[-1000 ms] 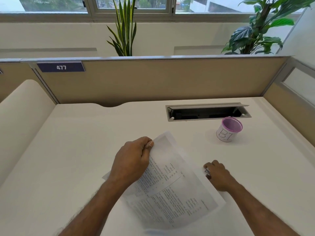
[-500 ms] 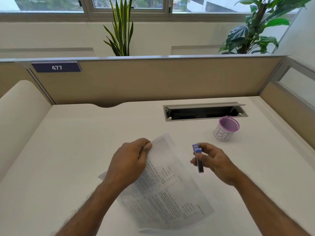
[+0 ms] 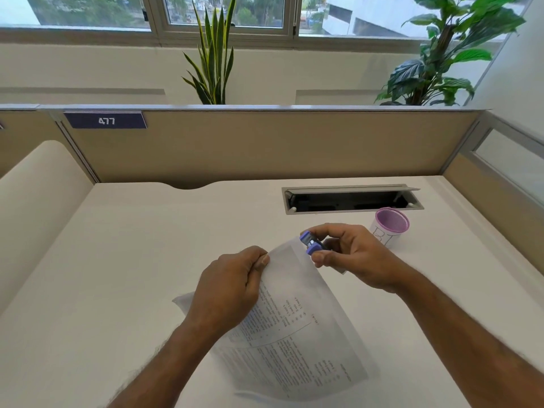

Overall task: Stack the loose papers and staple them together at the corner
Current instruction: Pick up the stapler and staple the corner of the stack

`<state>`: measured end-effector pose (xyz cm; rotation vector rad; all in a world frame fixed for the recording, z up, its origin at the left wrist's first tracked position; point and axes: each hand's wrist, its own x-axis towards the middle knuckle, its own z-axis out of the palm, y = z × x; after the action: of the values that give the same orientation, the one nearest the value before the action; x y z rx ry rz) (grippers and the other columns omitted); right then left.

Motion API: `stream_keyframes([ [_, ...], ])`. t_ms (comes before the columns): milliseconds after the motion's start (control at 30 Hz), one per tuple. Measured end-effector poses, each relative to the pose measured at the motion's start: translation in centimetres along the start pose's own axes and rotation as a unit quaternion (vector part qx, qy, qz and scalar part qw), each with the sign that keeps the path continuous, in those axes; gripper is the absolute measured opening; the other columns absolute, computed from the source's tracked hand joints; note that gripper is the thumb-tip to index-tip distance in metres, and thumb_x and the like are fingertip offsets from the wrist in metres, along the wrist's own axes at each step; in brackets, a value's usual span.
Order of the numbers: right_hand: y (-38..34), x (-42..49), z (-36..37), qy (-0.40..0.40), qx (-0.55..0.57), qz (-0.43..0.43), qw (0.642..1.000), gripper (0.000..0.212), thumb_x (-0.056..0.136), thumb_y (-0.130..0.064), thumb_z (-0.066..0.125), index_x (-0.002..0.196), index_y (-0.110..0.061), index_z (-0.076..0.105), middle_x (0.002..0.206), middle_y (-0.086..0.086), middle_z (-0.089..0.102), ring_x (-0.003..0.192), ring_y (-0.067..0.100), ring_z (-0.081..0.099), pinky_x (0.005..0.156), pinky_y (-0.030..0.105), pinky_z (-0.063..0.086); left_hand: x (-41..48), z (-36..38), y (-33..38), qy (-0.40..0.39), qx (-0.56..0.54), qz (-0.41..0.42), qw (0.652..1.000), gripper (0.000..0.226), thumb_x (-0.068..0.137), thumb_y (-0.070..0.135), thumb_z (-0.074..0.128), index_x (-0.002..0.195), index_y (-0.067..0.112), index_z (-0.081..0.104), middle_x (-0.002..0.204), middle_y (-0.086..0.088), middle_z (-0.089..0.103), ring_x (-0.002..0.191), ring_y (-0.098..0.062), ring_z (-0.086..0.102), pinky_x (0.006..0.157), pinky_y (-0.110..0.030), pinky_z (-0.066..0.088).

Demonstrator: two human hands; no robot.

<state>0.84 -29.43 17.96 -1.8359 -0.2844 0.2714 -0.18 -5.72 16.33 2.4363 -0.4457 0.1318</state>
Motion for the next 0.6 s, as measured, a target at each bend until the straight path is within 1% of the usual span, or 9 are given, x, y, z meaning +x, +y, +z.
stream_keyframes([
  [133,-0.3,-0.1,-0.1,0.001,-0.035,0.002,0.999,0.045,0.079,-0.031,0.068,0.121,-0.015,0.064,0.082,-0.014,0.071,0.073,0.010,0.063,0.062,0.017,0.050,-0.3,-0.3,0.2,-0.002,0.005,-0.001,1.000,0.024,0.098,0.035,0.040,0.085,0.029,0.059,0.053,0.018,0.046,0.049,-0.004,0.048,0.051,-0.015,0.028],
  [233,-0.3,-0.1,-0.2,0.004,-0.064,0.008,0.998,0.043,0.077,-0.036,0.068,0.118,-0.022,0.065,0.081,-0.016,0.072,0.073,0.011,0.064,0.063,0.018,0.052,-0.3,-0.3,0.2,0.002,0.007,0.002,1.000,0.025,0.098,0.035,0.040,0.083,0.029,0.059,0.053,0.016,0.047,0.051,-0.006,0.049,0.051,-0.019,0.031],
  [300,-0.3,-0.1,-0.1,0.001,-0.076,0.011,0.997,0.044,0.076,-0.038,0.068,0.117,-0.022,0.065,0.083,-0.014,0.073,0.075,0.014,0.065,0.066,0.019,0.053,-0.5,-0.4,0.1,0.003,0.010,0.003,1.000,0.024,0.098,0.035,0.040,0.083,0.029,0.058,0.052,0.016,0.047,0.051,-0.007,0.049,0.051,-0.021,0.032],
  [367,-0.5,0.0,0.0,-0.010,-0.078,0.015,0.997,0.047,0.076,-0.038,0.068,0.118,-0.016,0.066,0.087,-0.007,0.072,0.074,0.014,0.063,0.067,0.021,0.053,-0.6,-0.4,0.2,0.004,0.013,0.006,1.000,0.023,0.098,0.035,0.040,0.081,0.033,0.055,0.052,0.016,0.046,0.050,-0.006,0.048,0.051,-0.019,0.030],
  [433,-0.6,0.1,0.1,-0.026,-0.094,0.021,0.995,0.051,0.076,-0.040,0.068,0.119,-0.014,0.066,0.100,0.001,0.072,0.079,0.020,0.065,0.072,0.029,0.056,-0.6,-0.5,0.3,0.000,0.015,0.006,1.000,0.022,0.098,0.036,0.040,0.083,0.034,0.055,0.054,0.018,0.047,0.051,-0.004,0.048,0.051,-0.015,0.028],
  [500,-1.0,0.3,0.2,-0.047,-0.121,0.033,0.991,0.054,0.076,-0.044,0.069,0.122,-0.015,0.064,0.111,0.005,0.070,0.090,0.027,0.067,0.084,0.040,0.059,-0.6,-0.6,0.4,-0.010,0.017,0.007,1.000,0.023,0.098,0.037,0.039,0.091,0.031,0.061,0.060,0.020,0.050,0.053,-0.002,0.050,0.052,-0.013,0.028],
  [533,-1.3,0.4,0.2,-0.060,-0.130,0.039,0.989,0.051,0.078,-0.043,0.070,0.121,-0.016,0.065,0.113,0.005,0.069,0.093,0.029,0.067,0.087,0.044,0.058,-0.6,-0.6,0.4,-0.016,0.018,0.008,1.000,0.024,0.098,0.037,0.039,0.094,0.030,0.062,0.064,0.019,0.052,0.054,-0.001,0.050,0.053,-0.012,0.028],
  [600,-2.0,0.6,0.2,-0.090,-0.140,0.039,0.985,0.040,0.080,-0.040,0.073,0.114,-0.019,0.068,0.108,0.004,0.071,0.093,0.031,0.066,0.087,0.049,0.057,-0.6,-0.7,0.5,-0.027,0.016,0.012,0.999,0.024,0.098,0.038,0.040,0.098,0.029,0.063,0.068,0.019,0.052,0.055,-0.001,0.049,0.054,-0.011,0.028],
])
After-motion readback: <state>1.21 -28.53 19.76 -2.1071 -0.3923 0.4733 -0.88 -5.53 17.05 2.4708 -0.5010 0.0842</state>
